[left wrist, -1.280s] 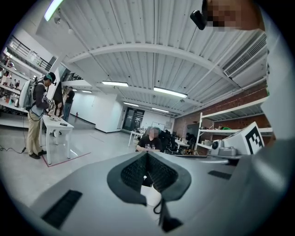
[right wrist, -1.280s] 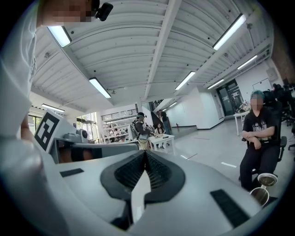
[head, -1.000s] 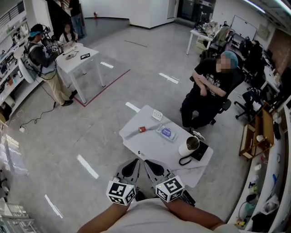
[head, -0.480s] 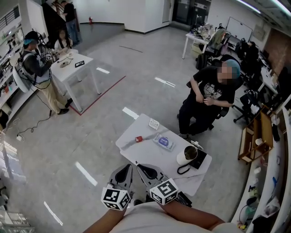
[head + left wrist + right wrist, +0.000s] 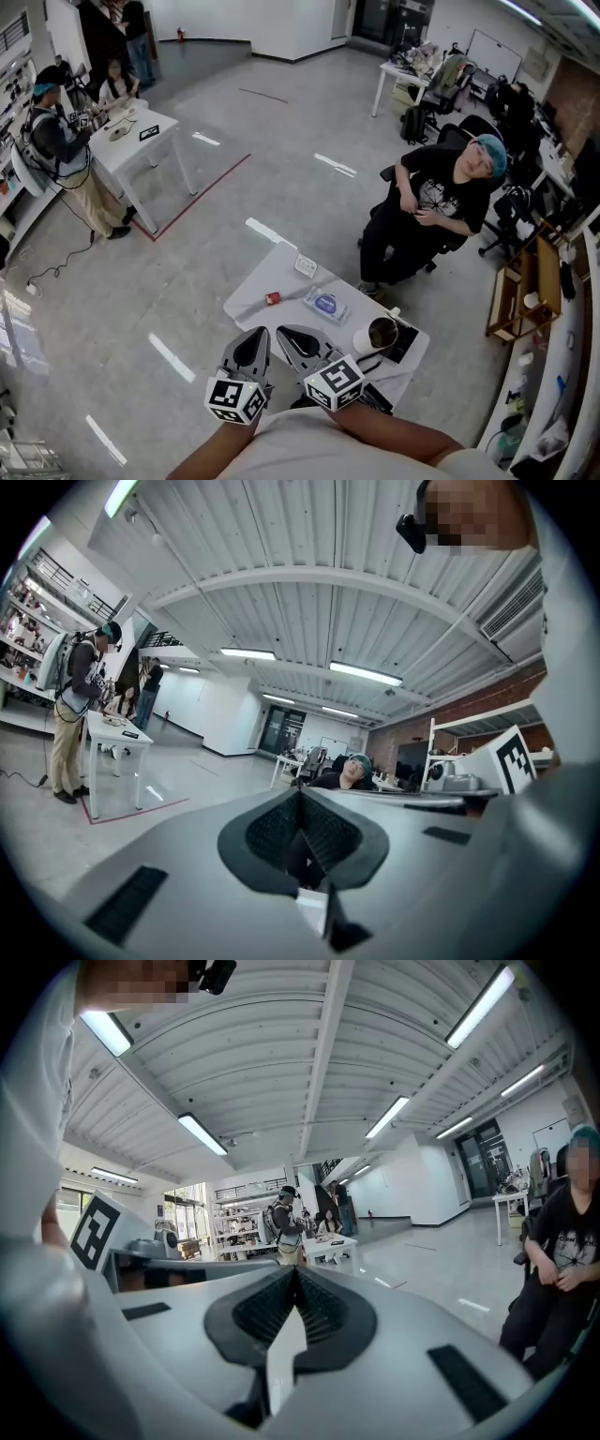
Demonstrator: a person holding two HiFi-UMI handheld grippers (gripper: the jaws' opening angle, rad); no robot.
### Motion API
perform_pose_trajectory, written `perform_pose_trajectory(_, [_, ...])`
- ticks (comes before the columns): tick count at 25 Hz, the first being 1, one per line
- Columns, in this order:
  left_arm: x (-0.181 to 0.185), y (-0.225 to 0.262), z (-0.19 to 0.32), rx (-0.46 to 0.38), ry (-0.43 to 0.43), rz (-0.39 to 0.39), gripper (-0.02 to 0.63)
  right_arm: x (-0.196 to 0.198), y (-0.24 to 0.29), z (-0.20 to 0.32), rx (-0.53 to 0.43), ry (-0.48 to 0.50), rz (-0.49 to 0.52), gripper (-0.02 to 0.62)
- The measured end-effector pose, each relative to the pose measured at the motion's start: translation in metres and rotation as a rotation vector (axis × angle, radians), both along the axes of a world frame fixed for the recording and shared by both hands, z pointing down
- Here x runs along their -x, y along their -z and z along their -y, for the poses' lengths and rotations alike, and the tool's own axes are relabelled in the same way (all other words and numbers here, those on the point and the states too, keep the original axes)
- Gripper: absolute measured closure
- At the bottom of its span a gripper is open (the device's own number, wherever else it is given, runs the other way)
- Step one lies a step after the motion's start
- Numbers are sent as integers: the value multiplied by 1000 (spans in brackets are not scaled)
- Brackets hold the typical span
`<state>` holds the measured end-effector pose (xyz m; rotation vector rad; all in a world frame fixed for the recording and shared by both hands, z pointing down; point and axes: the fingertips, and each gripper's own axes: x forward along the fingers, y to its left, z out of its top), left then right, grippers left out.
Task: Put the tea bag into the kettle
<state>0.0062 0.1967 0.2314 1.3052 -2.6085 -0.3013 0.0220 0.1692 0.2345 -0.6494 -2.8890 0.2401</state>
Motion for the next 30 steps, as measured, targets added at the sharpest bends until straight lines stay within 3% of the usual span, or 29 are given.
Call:
perform_pose_trajectory(7, [34,6,61,4,-2,24,598,32,6,58,-27,8,23,586])
perform_pose_trajectory(18, [68,3,97,24,-9,21,598,66,1,100,-8,-16,20,586])
perform_pose_trajectory(30, [124,10,96,63,-156,51,598,121,12,94,-12,-148,41,586])
